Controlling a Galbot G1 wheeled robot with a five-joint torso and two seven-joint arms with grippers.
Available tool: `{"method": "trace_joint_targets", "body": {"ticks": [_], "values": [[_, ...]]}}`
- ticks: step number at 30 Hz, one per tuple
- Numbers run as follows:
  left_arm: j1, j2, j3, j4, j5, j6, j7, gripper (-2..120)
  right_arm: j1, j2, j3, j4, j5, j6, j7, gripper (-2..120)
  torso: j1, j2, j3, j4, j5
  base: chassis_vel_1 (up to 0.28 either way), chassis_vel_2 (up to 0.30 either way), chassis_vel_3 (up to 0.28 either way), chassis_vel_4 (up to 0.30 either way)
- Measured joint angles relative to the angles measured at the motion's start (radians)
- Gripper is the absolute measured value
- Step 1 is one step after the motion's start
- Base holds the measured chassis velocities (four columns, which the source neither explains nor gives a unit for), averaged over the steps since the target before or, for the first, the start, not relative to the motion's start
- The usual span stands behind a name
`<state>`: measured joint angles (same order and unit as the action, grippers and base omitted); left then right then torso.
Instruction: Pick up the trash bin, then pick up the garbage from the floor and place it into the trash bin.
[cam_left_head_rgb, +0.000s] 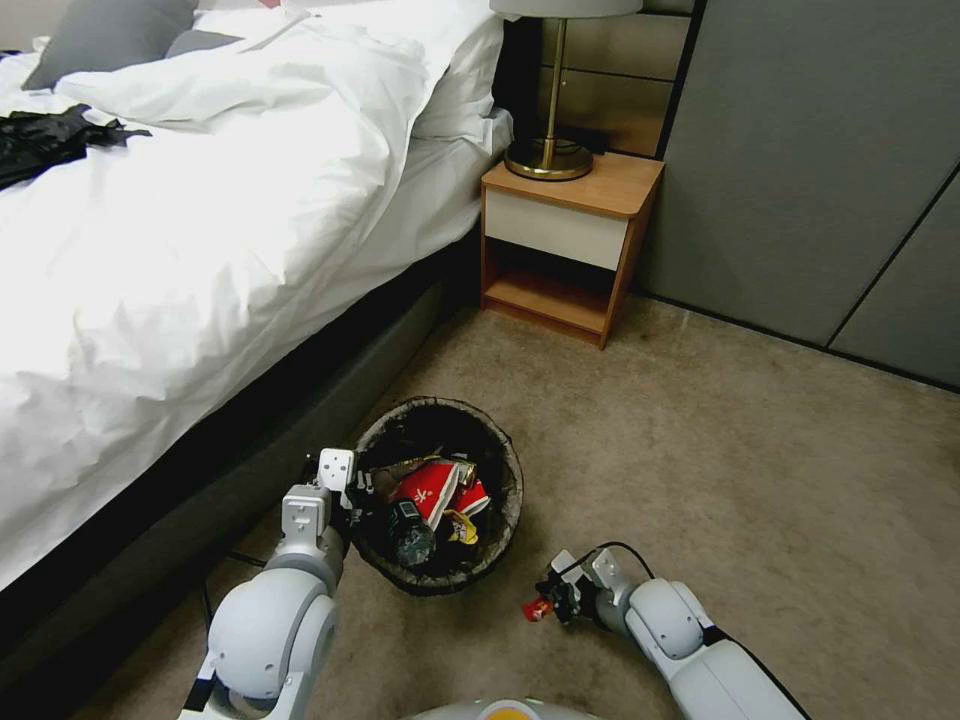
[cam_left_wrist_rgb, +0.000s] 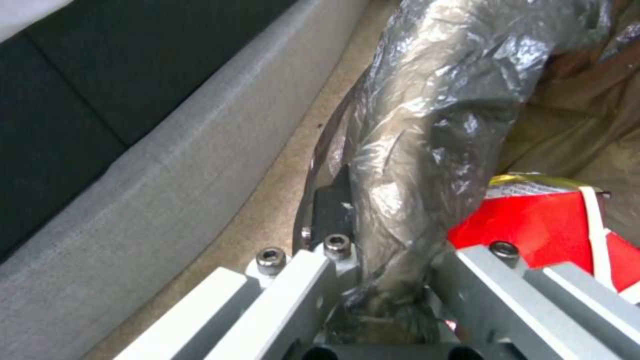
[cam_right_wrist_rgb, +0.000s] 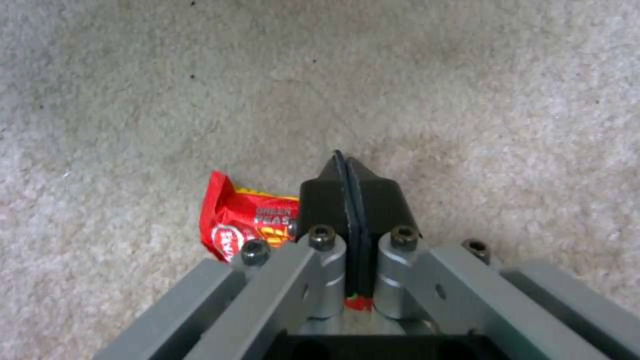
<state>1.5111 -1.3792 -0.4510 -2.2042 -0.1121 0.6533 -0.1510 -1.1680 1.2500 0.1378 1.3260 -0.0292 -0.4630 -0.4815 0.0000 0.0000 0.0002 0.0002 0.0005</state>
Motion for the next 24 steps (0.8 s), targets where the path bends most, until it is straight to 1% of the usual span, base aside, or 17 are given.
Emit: {"method": "trace_joint_targets", "body": {"ticks": [4,7,8,10,12,13,14,16,17,19,21,24], "values": [[-0.001,0.0,0.001,0.004,0.0,0.0,0.0,0,0.002,0.0,0.006,-0.002,0.007,0.001,0.01,0,0.0,0.0,0.0,0.0003,0.0002,0.0,0.0,0.0,0.0],[-0.002,0.0,0.001,0.006,0.001,0.0,0.0,0,0.002,0.0,0.021,0.004,0.019,0.001,0.025,0,0.0,0.0,0.0,0.0,-0.0003,0.0,0.0,0.0,0.0],[-0.002,0.0,0.001,0.006,0.001,0.0,0.0,0,0.001,-0.006,0.033,0.028,0.034,-0.002,0.035,0,0.0,0.0,0.0,-0.0006,-0.0013,0.0,0.0,0.0,0.0],[-0.003,0.001,0.001,0.006,0.001,0.0,0.0,0,0.001,-0.01,0.037,0.043,0.043,-0.005,0.036,0,0.0,0.0,0.0,-0.0006,-0.001,0.0,0.0,0.0,0.0],[-0.004,0.004,-0.001,0.006,0.0,0.0,0.002,0,0.001,-0.036,0.057,0.12,0.089,-0.021,0.043,0,0.0,0.0,0.0,-0.0004,-0.0007,0.0,0.0,0.0,0.0],[-0.004,0.005,-0.002,0.006,0.0,0.0,0.002,0,0.001,-0.049,0.062,0.145,0.106,-0.028,0.046,0,0.0,0.0,0.0,-0.0003,-0.0007,0.0,0.0,0.0,0.0],[-0.004,0.005,-0.002,0.006,0.0,0.0,0.002,0,0.001,-0.049,0.062,0.145,0.106,-0.028,0.046,0,0.0,0.0,0.0,-0.0003,-0.0007,0.0,0.0,0.0,0.0],[-0.004,0.005,-0.003,0.006,0.0,0.0,0.002,0,0.0,-0.09,0.072,0.214,0.146,-0.046,0.056,0,0.0,0.0,0.0,-0.0002,-0.0006,0.0,0.0,0.0,0.0],[-0.004,0.004,-0.003,0.006,0.0,0.0,0.001,0,-0.005,-0.122,0.081,0.264,0.17,-0.055,0.063,0,0.0,0.0,0.0,-0.0002,-0.0008,0.0,0.0,0.0,0.0],[-0.004,0.004,-0.003,0.006,0.0,0.0,0.001,0,-0.007,-0.134,0.084,0.284,0.179,-0.057,0.066,0,0.0,0.0,0.0,-0.0003,-0.0005,0.0,0.0,0.0,0.0],[-0.003,0.001,-0.001,0.006,0.0,0.0,0.002,0,-0.021,-0.175,0.101,0.358,0.217,-0.065,0.077,0,0.0,0.0,0.0,-0.0003,-0.0006,0.0,0.0,0.0,0.0],[-0.003,0.001,0.0,0.005,0.0,0.001,0.001,0,-0.031,-0.192,0.115,0.404,0.235,-0.067,0.082,0,0.0,0.0,0.0,-0.0003,-0.0003,0.0,0.0,0.0,0.0]]}}
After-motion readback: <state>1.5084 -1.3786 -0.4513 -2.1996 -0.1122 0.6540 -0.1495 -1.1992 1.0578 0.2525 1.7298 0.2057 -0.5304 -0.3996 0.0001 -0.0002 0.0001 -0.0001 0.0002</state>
